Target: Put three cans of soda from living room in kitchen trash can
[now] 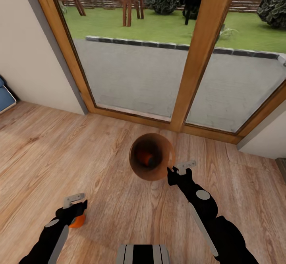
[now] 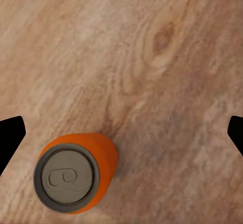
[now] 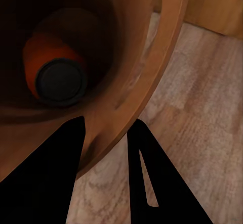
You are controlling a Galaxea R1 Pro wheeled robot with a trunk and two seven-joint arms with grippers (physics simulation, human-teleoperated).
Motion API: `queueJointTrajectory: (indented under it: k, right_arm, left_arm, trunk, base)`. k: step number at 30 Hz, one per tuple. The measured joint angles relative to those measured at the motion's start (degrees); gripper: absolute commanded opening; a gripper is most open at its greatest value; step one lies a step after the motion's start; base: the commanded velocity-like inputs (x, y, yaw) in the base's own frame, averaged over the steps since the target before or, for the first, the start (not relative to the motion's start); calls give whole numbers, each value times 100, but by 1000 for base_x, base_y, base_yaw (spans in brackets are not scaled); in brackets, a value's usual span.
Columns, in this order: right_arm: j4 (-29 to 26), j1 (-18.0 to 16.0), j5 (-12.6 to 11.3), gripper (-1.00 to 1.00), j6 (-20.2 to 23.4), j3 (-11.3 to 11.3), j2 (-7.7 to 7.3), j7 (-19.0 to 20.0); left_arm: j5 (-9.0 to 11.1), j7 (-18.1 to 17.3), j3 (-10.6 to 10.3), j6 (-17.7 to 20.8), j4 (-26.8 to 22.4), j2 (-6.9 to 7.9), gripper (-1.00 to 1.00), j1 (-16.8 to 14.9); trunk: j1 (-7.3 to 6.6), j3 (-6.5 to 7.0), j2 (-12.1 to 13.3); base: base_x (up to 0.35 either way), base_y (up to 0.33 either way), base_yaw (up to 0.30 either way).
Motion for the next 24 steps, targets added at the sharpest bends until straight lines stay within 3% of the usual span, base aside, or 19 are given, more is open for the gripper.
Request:
queueJointTrajectory:
  k: [8,24]
  right_arm:
    - [-3,0,-5,-100,-5,-4,-4,1]
    - [-64,3,-6,-100,-17,-94,-13,24]
  left_arm:
    - [-4,9,114,-3,8,12,100,0]
    - [-12,8,117,44,12,28,100,0]
  trunk:
    - [0,0,0]
    - [0,0,0]
  base:
    - [0,0,0]
    - [0,0,0]
